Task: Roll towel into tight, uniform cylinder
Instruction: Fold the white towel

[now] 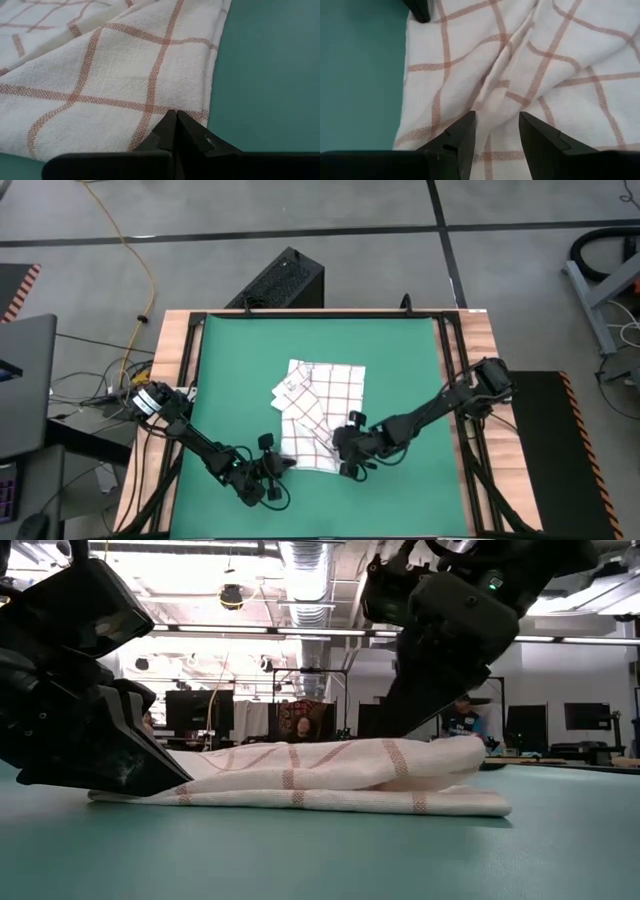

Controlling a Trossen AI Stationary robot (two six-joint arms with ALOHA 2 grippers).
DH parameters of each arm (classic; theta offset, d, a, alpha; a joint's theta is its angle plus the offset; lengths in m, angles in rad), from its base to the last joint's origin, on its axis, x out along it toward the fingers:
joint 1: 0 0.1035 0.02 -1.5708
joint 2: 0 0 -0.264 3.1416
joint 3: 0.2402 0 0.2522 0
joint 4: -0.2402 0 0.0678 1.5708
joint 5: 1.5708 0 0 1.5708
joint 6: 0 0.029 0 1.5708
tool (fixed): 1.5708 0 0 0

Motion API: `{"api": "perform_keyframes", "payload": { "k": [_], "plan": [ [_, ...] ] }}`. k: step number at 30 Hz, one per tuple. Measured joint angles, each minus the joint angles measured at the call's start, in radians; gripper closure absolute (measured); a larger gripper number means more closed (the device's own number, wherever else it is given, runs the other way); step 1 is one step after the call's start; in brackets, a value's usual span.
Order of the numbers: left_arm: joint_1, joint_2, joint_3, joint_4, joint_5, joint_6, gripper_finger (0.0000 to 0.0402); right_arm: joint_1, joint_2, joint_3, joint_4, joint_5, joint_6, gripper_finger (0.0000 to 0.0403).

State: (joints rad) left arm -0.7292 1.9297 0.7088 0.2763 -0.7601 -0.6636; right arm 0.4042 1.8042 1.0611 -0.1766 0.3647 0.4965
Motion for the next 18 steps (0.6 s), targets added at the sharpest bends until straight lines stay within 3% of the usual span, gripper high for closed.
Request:
{"api": "perform_keyframes", "payload": {
  "k": [18],
  "plan": [
    [0.000, 0.000, -0.001, 0.008, -0.016, 0.005, 0.0401, -0.015, 0.000, 0.002, 0.058, -0.027, -0.034, 0.0229]
  ]
}}
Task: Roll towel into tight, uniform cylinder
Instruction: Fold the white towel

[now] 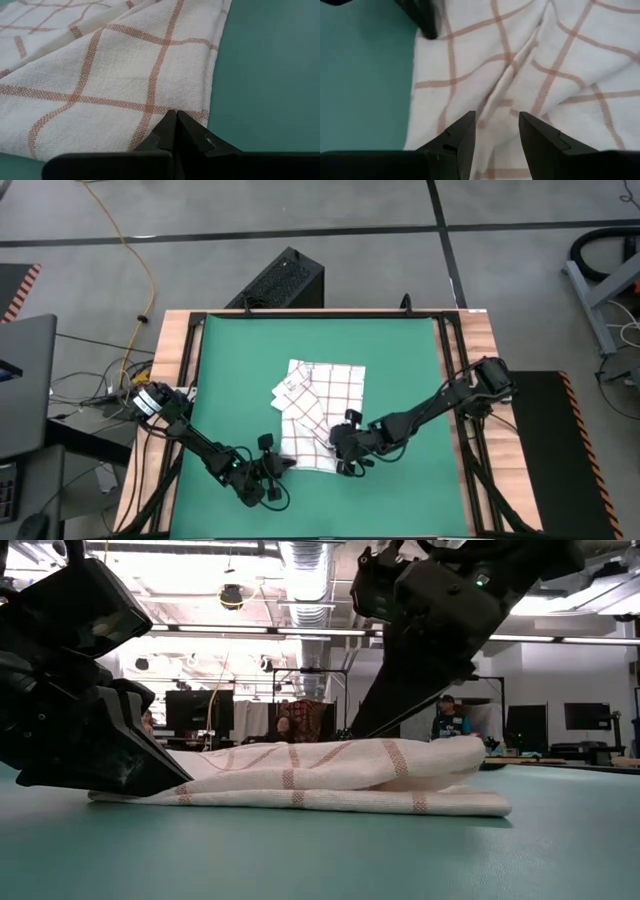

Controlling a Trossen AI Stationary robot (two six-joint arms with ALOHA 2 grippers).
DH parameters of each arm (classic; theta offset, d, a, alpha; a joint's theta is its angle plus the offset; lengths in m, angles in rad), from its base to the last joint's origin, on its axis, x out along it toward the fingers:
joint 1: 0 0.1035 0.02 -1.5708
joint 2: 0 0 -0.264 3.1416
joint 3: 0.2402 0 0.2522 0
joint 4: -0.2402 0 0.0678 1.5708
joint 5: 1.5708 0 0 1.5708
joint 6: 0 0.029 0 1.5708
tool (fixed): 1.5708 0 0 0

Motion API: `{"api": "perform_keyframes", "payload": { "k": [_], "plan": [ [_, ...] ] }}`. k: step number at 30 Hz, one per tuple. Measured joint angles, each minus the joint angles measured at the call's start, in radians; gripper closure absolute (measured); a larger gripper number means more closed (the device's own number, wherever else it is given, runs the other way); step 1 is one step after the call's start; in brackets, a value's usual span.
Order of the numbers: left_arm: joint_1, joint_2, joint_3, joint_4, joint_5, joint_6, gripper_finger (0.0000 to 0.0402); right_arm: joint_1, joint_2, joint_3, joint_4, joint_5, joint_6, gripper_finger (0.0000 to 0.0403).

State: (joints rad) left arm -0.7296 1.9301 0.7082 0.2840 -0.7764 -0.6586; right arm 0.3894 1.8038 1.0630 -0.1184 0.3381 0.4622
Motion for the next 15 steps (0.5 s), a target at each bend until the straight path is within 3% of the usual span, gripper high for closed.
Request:
{"api": "perform_keyframes", "payload": {
  "k": [15],
  "plan": [
    [0.000, 0.000, 0.000, 0.003, -0.007, 0.001, 0.0401, -0.004, 0.005, 0.000, 0.018, -0.003, -0.023, 0.0230]
  ]
}}
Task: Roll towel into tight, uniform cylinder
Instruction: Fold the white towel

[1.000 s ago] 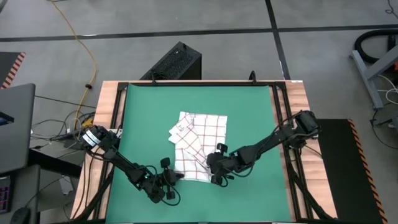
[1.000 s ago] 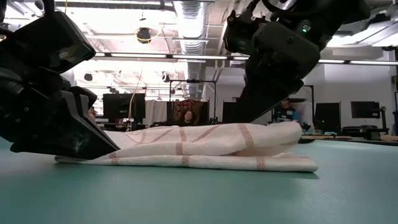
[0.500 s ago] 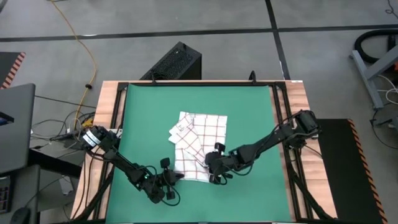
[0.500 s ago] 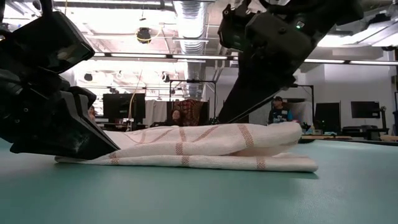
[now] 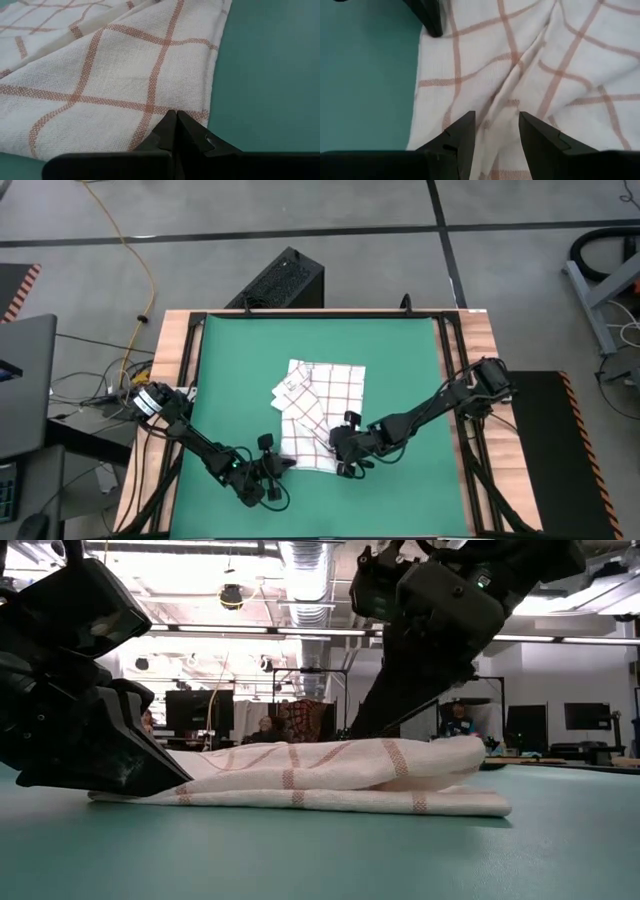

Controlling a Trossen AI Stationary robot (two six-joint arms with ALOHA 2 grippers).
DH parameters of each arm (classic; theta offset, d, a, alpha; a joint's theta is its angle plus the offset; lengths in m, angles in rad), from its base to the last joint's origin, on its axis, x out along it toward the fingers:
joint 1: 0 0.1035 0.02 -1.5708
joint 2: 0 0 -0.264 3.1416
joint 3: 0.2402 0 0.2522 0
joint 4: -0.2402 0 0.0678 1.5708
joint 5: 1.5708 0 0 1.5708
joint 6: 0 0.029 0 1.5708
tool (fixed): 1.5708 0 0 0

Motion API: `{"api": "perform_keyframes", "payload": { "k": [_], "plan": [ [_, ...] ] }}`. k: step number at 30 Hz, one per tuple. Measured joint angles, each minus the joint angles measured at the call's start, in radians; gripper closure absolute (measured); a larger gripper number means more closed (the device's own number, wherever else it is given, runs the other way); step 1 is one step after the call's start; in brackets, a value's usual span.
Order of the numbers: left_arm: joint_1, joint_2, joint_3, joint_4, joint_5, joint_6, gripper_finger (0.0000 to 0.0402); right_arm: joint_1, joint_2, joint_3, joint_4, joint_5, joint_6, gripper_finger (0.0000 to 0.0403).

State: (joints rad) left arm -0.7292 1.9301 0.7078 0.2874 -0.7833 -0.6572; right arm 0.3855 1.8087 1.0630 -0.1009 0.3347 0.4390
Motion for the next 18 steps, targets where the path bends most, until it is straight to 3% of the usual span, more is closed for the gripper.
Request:
{"api": "perform_keyframes", "payload": {
  "k": [18],
  "plan": [
    [0.000, 0.000, 0.000, 0.003, -0.007, 0.025, 0.0402, -0.015, 0.012, 0.000, -0.012, -0.026, -0.003, 0.0237]
  ]
}}
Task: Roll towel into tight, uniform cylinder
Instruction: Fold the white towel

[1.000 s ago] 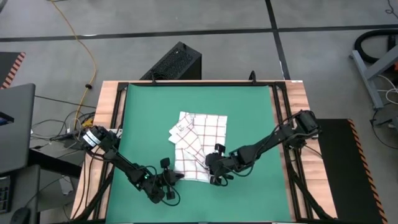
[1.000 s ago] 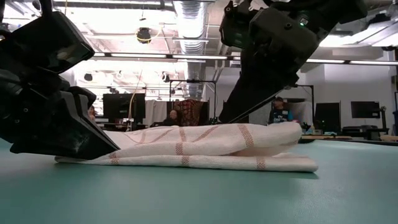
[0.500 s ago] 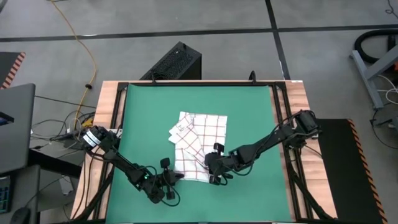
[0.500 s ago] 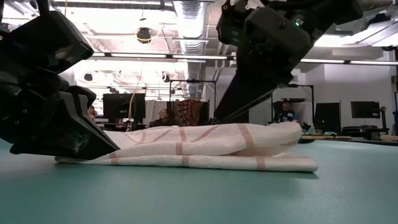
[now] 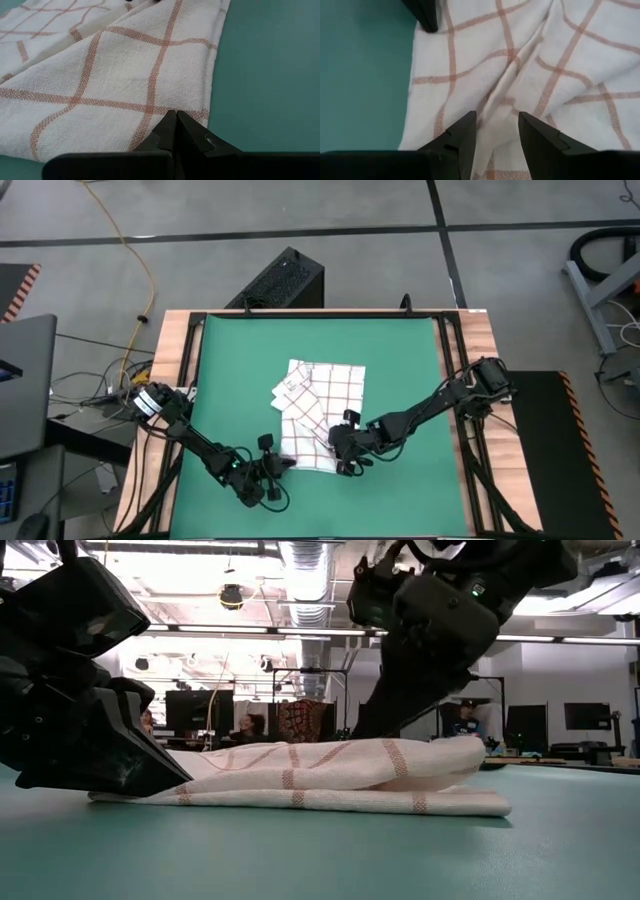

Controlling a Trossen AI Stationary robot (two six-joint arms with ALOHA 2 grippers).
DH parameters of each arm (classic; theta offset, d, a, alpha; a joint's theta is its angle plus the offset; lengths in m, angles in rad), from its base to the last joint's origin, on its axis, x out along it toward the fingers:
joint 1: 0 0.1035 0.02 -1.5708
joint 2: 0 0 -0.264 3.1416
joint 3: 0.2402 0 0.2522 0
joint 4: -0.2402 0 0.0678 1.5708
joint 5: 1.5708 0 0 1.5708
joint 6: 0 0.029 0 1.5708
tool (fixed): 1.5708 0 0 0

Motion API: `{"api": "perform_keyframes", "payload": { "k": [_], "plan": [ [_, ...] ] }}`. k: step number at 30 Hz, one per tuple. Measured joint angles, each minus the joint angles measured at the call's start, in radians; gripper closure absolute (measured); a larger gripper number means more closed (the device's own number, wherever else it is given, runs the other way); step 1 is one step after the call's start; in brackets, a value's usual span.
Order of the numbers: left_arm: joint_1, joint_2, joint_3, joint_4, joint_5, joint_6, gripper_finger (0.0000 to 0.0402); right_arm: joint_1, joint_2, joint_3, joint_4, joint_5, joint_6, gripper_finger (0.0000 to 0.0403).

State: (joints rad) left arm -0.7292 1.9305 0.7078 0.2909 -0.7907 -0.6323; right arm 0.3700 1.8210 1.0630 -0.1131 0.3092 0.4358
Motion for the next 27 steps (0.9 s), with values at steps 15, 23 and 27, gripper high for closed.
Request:
{"api": "perform_keyframes", "payload": {
  "k": [15, 23, 27],
  "plan": [
    [0.000, 0.000, 0.000, 0.000, -0.001, 0.000, 0.0402, 0.000, 0.016, 0.000, 0.022, -0.023, 0.000, 0.0241],
    [0.000, 0.000, -0.002, 0.011, -0.006, 0.010, 0.0401, -0.009, 0.039, 0.004, 0.018, -0.071, 0.000, 0.0243],
    [0.000, 0.000, -0.002, 0.013, -0.007, 0.018, 0.0401, -0.013, 0.039, 0.005, 0.023, -0.073, 0.000, 0.0274]
  ]
}}
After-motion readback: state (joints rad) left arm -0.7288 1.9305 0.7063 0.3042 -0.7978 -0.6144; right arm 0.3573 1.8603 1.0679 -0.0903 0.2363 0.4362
